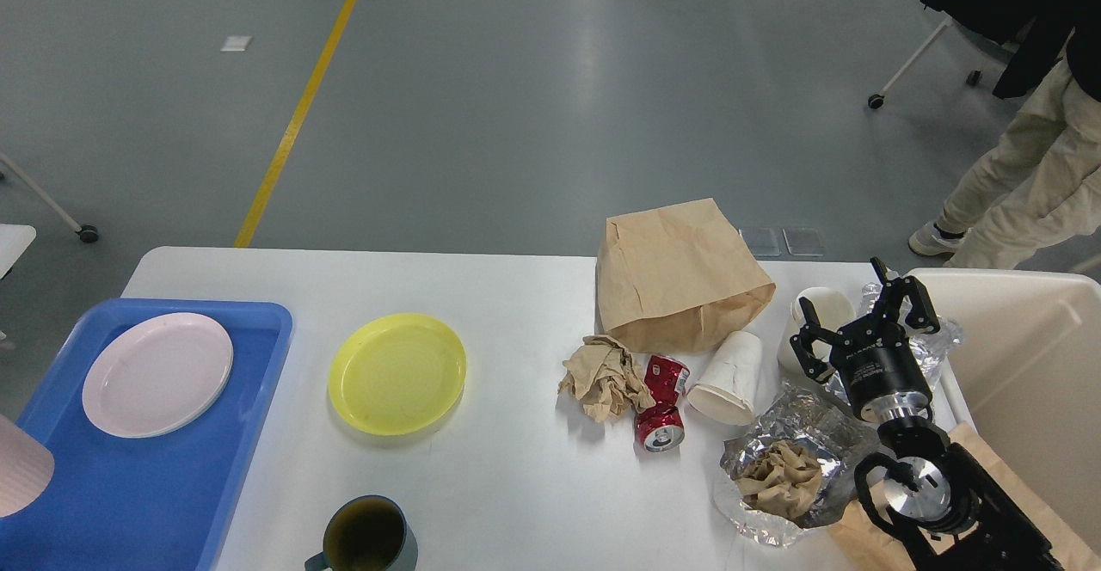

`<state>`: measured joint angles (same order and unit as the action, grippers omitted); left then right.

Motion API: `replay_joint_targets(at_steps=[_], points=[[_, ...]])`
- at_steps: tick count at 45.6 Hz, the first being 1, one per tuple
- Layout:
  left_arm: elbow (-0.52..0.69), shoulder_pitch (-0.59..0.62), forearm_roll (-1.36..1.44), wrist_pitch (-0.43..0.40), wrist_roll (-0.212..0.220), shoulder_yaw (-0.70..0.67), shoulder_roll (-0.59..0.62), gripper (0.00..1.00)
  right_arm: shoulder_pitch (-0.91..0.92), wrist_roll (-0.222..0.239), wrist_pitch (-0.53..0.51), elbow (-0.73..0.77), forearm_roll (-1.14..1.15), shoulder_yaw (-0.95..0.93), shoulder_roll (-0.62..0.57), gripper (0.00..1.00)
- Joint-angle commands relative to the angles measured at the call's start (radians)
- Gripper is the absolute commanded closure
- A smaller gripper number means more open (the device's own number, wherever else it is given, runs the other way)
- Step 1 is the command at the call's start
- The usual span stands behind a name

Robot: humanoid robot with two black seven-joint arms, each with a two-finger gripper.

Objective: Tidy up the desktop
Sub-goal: 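Lift the pink mug and set it on the blue tray, then open the left gripper and withdraw it from the pink mug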

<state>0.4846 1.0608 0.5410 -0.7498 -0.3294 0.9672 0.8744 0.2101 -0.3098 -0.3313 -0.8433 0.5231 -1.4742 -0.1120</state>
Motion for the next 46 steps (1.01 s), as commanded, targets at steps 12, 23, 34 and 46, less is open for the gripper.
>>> replay_joint_targets(at_steps=[12, 23, 34, 46], points=[[-0.116, -0.157, -0.015, 0.05, -0.007, -0.071, -0.109, 0.98, 0.0, 0.0, 0.0, 0.001, 0.0, 0.0, 0.0, 0.0], [-0.12, -0.159, -0.01, 0.075, 0.0, -0.064, -0.107, 0.98, 0.0, 0.0, 0.0, 0.001, 0.0, 0.0, 0.0, 0.0], [-0.121, -0.179, -0.015, 0.101, 0.001, -0.07, -0.112, 0.98, 0.0, 0.0, 0.0, 0.001, 0.0, 0.0, 0.0, 0.0], [-0.121, -0.194, -0.016, 0.139, 0.02, -0.073, -0.133, 0.96, 0.0, 0.0, 0.0, 0.001, 0.0, 0.0, 0.0, 0.0]])
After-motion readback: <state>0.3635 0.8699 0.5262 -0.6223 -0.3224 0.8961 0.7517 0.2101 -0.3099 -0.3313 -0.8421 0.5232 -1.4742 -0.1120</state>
